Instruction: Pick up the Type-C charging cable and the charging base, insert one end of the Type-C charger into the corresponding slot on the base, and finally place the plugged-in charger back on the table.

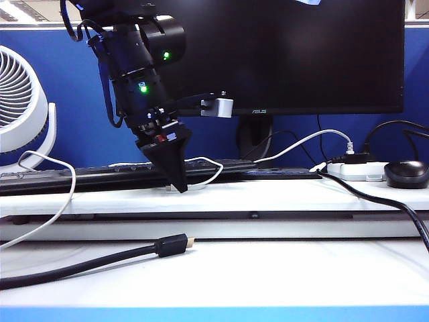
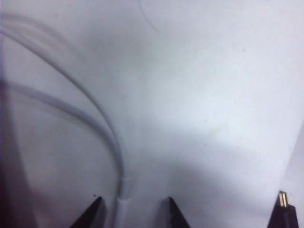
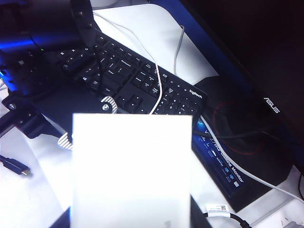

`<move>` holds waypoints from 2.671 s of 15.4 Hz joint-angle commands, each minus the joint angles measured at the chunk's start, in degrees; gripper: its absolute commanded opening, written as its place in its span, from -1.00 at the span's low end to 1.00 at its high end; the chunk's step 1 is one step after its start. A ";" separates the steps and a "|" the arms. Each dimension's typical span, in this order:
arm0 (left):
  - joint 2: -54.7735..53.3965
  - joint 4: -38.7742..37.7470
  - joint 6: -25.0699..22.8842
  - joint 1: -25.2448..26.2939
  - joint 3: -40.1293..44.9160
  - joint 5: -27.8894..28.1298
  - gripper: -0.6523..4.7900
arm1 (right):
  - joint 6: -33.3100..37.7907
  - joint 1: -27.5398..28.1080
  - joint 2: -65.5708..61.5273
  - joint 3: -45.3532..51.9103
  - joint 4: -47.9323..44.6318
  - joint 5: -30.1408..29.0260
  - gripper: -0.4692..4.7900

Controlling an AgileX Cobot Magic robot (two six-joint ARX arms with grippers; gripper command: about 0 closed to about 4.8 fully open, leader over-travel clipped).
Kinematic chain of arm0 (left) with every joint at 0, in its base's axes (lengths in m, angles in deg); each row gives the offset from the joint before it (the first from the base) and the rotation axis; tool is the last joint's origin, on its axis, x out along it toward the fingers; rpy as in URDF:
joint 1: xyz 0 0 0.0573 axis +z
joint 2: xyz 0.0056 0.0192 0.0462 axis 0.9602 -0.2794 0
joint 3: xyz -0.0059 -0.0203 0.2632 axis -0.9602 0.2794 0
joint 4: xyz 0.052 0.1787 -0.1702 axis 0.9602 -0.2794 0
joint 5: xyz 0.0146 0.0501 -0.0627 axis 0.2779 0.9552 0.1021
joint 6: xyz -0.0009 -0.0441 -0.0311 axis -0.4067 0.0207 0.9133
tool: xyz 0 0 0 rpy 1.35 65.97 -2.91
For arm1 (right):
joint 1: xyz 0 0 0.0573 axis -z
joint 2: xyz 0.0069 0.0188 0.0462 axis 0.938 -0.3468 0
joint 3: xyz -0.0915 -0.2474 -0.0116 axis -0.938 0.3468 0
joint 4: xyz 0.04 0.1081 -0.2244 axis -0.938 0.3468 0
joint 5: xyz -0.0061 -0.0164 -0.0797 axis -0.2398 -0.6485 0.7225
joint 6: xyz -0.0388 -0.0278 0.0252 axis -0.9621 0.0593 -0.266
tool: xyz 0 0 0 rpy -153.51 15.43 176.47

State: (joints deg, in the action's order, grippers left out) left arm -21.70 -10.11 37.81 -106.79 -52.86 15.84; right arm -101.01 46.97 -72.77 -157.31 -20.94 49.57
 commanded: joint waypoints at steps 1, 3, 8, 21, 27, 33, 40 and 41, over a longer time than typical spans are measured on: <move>-0.35 0.70 -0.20 0.04 -0.07 -0.20 -0.12 | 0.04 -0.02 0.35 -0.31 -1.27 -0.37 -0.84; -0.68 0.68 -0.09 0.04 -0.07 -0.20 -0.12 | 0.02 -0.02 0.35 -0.31 -1.27 -0.37 -0.84; -1.62 -0.46 -0.17 0.04 -0.07 -0.20 -0.61 | 0.02 -0.02 0.35 -0.31 -1.27 -0.35 -0.84; 12.46 12.37 20.79 0.04 -0.11 -21.27 -0.78 | 0.02 0.00 3.87 -0.31 -0.79 1.57 -0.84; 16.48 33.70 43.80 0.04 -3.04 -28.76 -0.78 | 2.05 0.00 8.20 -0.31 -1.01 1.51 -0.84; 16.46 52.65 63.39 0.04 -4.66 -30.42 -0.78 | 4.66 0.02 8.61 -0.31 -2.32 0.85 -0.84; 16.46 75.08 78.58 0.04 -4.66 -39.41 -0.78 | 21.16 0.02 8.83 -0.31 -14.78 -19.19 -0.84; 16.46 79.21 80.37 0.04 -4.66 -40.28 -0.78 | 22.84 0.02 9.01 -0.31 -16.41 -20.74 -0.84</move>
State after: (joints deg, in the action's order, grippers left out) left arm -5.55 64.00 115.90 -106.79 -57.12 -23.22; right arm -80.79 46.99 -64.38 -157.31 -33.86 30.95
